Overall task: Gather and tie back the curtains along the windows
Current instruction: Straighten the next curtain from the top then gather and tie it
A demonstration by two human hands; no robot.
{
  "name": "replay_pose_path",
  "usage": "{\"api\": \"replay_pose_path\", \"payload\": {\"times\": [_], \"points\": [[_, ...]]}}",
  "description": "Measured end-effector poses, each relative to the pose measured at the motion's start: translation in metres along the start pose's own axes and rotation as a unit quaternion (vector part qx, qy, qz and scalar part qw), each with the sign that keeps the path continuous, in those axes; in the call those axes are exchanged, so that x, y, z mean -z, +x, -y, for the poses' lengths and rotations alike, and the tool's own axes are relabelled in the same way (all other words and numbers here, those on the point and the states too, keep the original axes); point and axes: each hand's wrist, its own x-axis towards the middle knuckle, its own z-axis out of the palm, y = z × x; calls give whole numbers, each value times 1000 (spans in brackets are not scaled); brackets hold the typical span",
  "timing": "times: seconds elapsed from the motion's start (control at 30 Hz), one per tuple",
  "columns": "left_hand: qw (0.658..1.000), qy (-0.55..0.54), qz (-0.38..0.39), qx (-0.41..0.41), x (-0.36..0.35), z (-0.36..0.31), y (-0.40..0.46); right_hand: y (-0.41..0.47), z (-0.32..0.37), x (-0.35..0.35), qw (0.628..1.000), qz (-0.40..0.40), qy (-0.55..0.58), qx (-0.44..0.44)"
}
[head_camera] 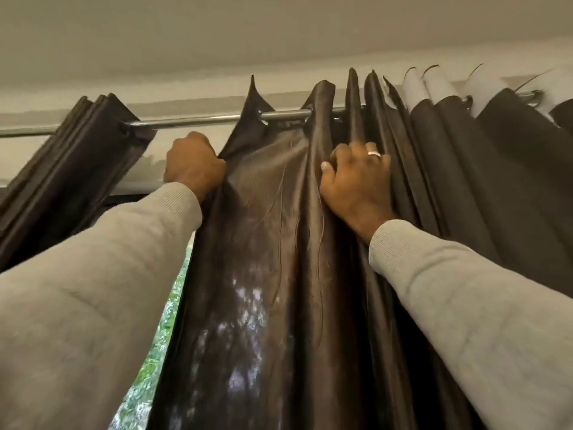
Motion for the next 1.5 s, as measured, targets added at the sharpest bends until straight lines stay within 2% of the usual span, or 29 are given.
{"api": "replay_pose_path", "payload": {"times": [0.1, 0.17, 0.23, 0.27, 0.33, 0.4, 0.5, 0.6, 0.67, 0.73, 0.8, 0.83, 0.87, 0.93, 0.97, 1.03, 1.1, 1.2, 1.27, 1.37, 1.43, 1.5], "points": [[995, 90, -36, 32, 8, 40, 20, 5, 21, -8, 996, 57, -5, -74], [987, 123, -52, 92, 19, 88, 36, 4, 30, -15, 991, 76, -14, -110], [983, 98, -34, 150, 27, 132, 49, 3, 39, -21, 986, 93, -1, -137], [986, 63, -1, 154, 30, 146, 53, 3, 47, -25, 984, 104, 5, -145], [991, -43, 78, 105, 29, 161, 56, 2, 71, -37, 983, 121, 11, -139], [985, -122, 116, 47, 22, 159, 52, 1, 101, -47, 979, 148, 47, -132], [978, -185, 97, -3, 11, 161, 57, 0, 153, -68, 970, 173, 89, -142], [978, -190, 76, -33, 4, 167, 62, 4, 186, -94, 968, 169, 98, -155], [972, -213, 91, -46, -1, 172, 65, 5, 205, -110, 966, 191, 141, -104], [961, -242, 118, -54, -5, 178, 70, 4, 219, -121, 942, 264, 205, -15], [957, -255, 130, -51, -8, 185, 76, 8, 221, -122, 898, 329, 291, -4], [956, -257, 130, -47, -7, 187, 79, 12, 215, -118, 895, 330, 299, -16], [956, -261, 129, -43, -7, 189, 81, 17, 206, -112, 909, 305, 284, -28], [954, -272, 120, -41, -7, 188, 85, 26, 181, -96, 972, 168, 156, -43], [956, -270, 104, -41, -6, 186, 87, 28, 168, -89, 992, 90, 72, -51], [963, -258, 67, -47, -3, 178, 89, 26, 145, -77, 993, -3, -62, -99], [967, -248, 37, -52, 1, 170, 88, 26, 121, -74, 974, -7, -108, -199], [971, -233, 24, -55, 2, 161, 87, 30, 98, -73, 954, 51, -60, -288], [969, -240, 21, -57, 0, 157, 86, 30, 104, -74, 968, 86, -18, -236], [953, -288, 71, -65, -7, 146, 82, 31, 135, -89, 986, 126, 44, -96], [942, -305, 113, -81, -13, 137, 77, 33, 159, -101, 972, 185, 143, -22], [929, -321, 152, -102, -18, 128, 75, 33, 177, -102, 922, 269, 276, 23]]}}
